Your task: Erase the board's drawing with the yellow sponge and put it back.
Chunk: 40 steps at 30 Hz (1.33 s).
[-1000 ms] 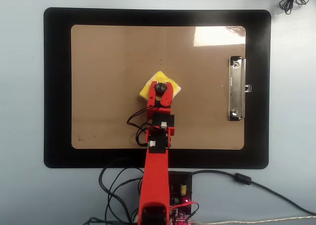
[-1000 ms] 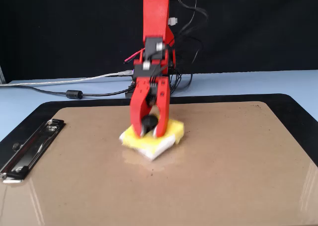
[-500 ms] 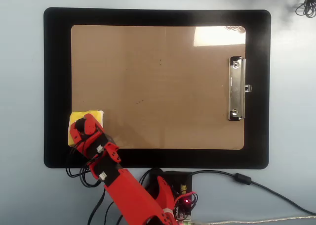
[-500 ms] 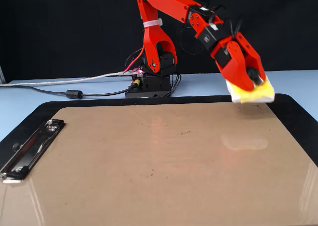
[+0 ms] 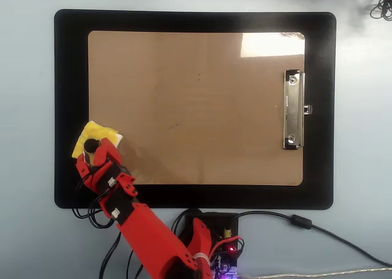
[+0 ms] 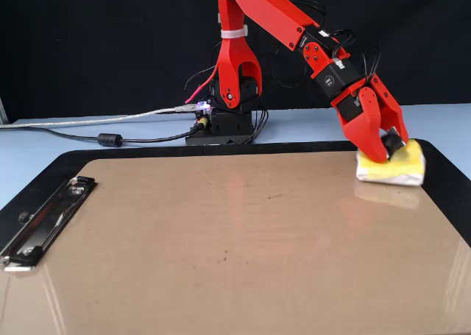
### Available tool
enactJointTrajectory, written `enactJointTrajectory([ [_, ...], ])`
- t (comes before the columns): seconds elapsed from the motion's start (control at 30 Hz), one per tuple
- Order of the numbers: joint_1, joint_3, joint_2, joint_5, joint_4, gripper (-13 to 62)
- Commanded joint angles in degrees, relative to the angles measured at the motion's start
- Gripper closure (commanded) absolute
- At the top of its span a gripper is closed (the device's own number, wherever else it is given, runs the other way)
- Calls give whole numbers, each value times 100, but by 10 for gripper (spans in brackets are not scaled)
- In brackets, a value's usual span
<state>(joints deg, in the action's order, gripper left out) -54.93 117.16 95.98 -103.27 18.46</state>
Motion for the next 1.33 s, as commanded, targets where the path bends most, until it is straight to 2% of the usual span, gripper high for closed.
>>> enactJointTrajectory([
  [0.0, -26, -413, 703, -316, 563, 169],
  [0.13, 79, -1538, 1415, -598, 3384, 168],
  [0.2, 422, -2452, 1608, -624, 5616, 167],
  [0.33, 2083, -3639, 1573, -185, 9396, 164],
  [0.4, 3155, -3032, 1723, 580, 9492, 166],
  [0.6, 5142, -185, 3067, 2426, 8183, 164],
  [0.7, 5396, 1195, 3823, 2514, 7603, 161],
  [0.77, 5440, 1811, 3867, 2461, 7541, 160],
  [0.9, 5467, 2329, 3867, 2443, 7532, 154],
  [1.3, 5449, 2347, 3867, 2461, 7506, 152],
])
